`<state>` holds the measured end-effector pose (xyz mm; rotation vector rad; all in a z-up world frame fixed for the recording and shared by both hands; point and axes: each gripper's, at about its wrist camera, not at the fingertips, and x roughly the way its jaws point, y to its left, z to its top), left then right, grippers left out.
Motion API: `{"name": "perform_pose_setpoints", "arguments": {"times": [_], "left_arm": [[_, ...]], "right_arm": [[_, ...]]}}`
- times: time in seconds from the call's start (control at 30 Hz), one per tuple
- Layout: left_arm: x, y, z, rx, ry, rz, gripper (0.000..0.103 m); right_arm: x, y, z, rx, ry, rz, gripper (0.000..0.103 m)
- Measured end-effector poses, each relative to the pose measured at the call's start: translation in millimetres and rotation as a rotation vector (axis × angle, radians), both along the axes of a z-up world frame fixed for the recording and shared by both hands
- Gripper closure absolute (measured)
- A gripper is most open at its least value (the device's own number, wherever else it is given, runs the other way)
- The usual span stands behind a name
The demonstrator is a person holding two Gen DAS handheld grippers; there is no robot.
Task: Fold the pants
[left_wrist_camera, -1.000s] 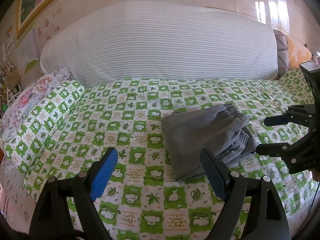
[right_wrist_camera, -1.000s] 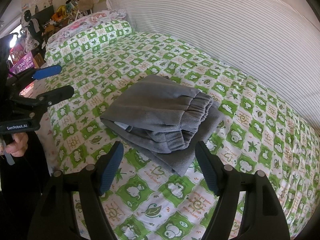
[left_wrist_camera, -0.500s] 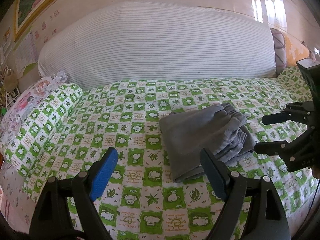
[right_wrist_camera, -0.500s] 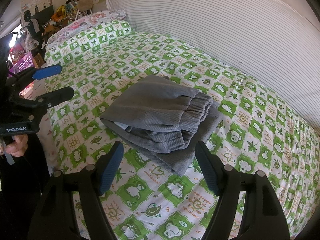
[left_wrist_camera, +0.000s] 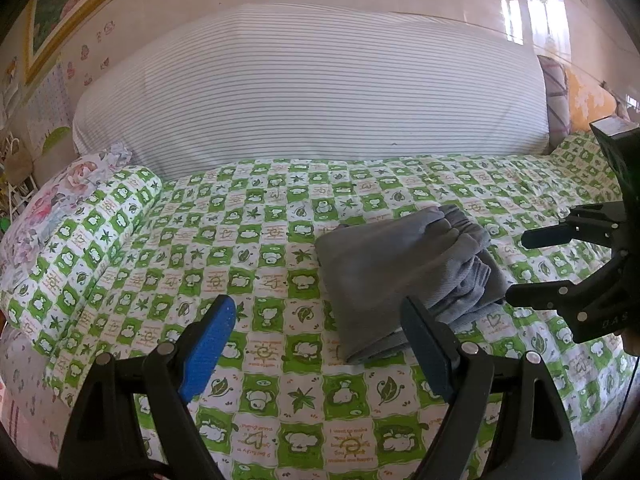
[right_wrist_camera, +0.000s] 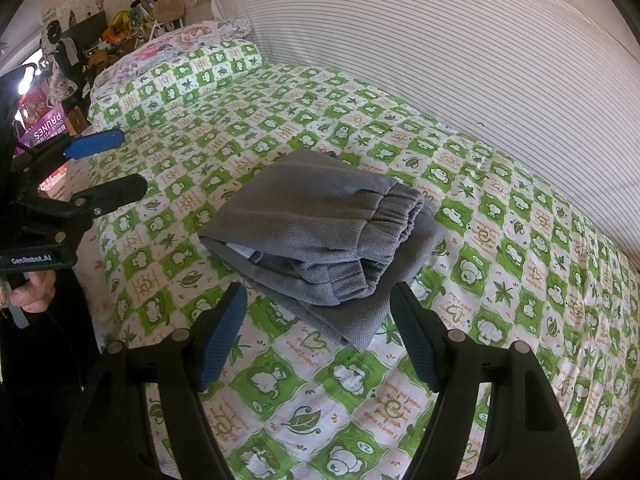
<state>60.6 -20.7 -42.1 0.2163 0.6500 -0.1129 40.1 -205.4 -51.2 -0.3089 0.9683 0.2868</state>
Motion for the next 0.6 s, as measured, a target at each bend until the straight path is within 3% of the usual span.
{"name": "perform_pose_setpoints", "arguments": {"times": [0.43,0.6], "left_arm": [[0.8,0.8,-0.6,-0.005,0.003,-0.009,0.018],[8.2,5.5,-1.8,-0.028,0.044,-0.001,0.018]], "right_arm": [[1.0,0.4,-0.6,0.000,-0.001,0.000,0.029],[1.0,0.3,-0.4,0.001,0.002,-0.002,0.029]]}}
